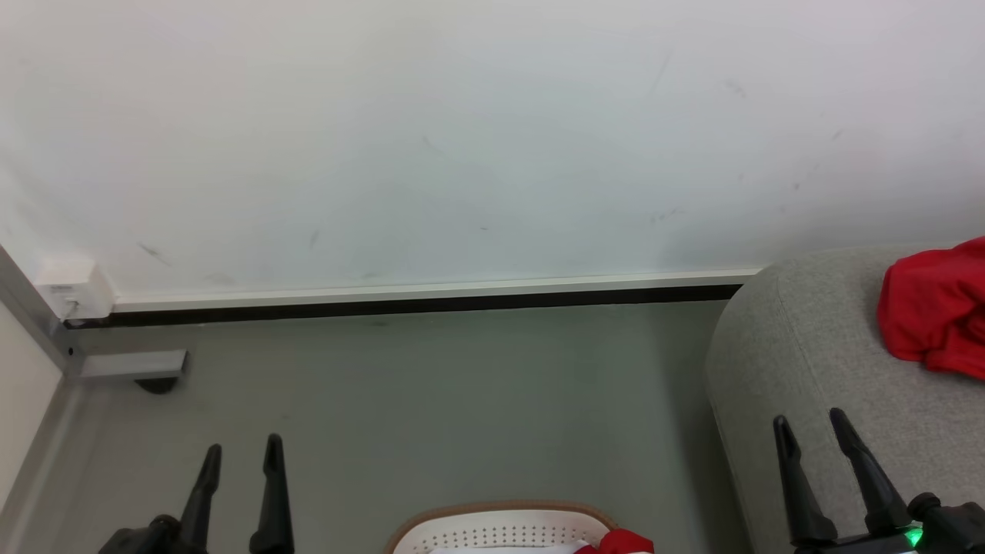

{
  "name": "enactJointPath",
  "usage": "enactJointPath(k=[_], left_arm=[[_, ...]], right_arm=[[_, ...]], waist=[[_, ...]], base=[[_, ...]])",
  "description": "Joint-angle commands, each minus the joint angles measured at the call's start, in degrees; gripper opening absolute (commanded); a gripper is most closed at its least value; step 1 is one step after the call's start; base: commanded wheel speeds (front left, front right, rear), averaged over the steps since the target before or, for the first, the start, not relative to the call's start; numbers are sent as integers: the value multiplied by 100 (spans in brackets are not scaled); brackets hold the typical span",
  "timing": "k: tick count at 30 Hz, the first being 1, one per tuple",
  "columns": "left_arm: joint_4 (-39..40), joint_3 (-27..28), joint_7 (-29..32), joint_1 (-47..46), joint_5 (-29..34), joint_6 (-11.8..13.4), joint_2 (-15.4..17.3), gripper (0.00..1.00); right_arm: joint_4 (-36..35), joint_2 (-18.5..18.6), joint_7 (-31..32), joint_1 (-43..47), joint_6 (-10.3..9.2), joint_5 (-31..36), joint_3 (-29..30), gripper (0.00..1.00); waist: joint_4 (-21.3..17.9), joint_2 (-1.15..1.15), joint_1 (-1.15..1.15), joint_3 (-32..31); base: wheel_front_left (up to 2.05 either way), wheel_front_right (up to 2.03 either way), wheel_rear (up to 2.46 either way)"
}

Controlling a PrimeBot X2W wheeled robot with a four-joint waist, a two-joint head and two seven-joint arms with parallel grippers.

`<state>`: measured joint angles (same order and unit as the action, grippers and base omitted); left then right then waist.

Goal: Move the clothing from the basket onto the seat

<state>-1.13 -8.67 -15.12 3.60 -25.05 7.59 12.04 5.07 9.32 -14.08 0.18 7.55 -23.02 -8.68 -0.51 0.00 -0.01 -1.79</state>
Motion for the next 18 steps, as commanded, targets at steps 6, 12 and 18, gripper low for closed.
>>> enactJointPath(k=[6,12,18], left_arm=[[-100,230,-5,120,244,-221,-213,100],[-169,400,-5,126,434,-417,-385,100],[-214,545,-5,134,573,-562,-492,100]], right_arm=[[40,-132,-59,-31,-12,50,-45,100],[109,-107,-59,-37,-12,118,-60,100],[145,-153,-55,-86,-12,138,-111,100]], waist=[[-83,0,1,15],[-110,0,1,16],[-176,0,1,41]], base=[[0,0,0],[0,0,0],[0,0,0]])
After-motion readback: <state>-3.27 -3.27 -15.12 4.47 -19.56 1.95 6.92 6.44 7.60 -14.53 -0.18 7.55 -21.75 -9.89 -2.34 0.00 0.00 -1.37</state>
